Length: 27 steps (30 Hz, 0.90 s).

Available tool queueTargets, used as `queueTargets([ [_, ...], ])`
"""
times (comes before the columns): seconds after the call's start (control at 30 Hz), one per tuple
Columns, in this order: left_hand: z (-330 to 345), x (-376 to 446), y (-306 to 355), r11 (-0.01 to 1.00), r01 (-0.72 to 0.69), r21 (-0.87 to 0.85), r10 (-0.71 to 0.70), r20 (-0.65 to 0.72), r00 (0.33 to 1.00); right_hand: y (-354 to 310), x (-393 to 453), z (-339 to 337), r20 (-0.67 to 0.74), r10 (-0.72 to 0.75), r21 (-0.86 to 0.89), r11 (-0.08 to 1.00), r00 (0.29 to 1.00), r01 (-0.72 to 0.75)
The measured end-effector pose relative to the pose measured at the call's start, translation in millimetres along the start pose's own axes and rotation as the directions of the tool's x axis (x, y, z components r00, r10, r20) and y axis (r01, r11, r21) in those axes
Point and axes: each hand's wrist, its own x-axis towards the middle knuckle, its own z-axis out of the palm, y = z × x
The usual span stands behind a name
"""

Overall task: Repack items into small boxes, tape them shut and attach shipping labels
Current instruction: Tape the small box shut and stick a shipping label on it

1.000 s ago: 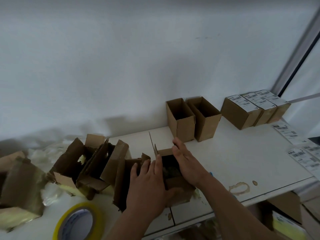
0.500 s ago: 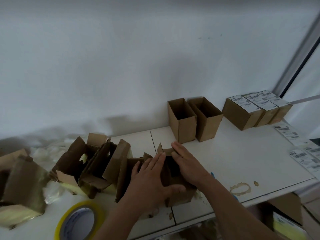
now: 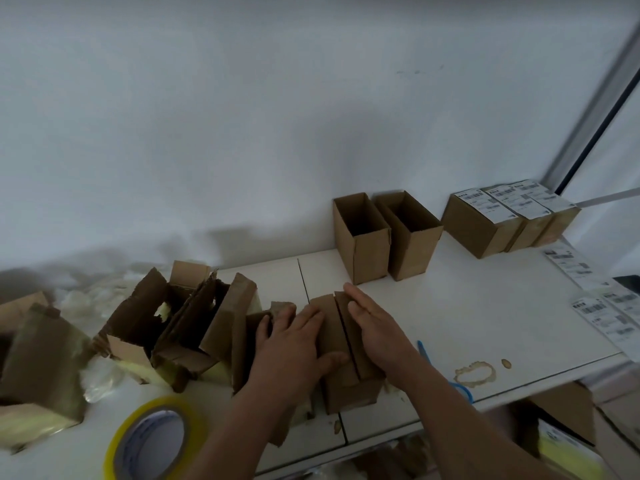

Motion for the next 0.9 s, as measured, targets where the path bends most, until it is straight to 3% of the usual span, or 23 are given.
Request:
queueTargets([
  [0.27,-6,-5,1,0.991,0.056,0.125,-0.059,0.019,0.998,7,0,6,0.047,-0.056,-0.156,0.986,0.997,0.063],
  [0.6,-8,-7,5,0.996,0.076,0.049,-0.079,0.069,0.994,13,-1,2,0.071,-0.056,-0.154,0.986,0.996,0.067],
  [0.9,-1,-4,8,0.993,0.092,0.068,-0.095,0.037,0.995,11,-1,4,0.039,0.094,-0.066,0.994,0.995,-0.091],
])
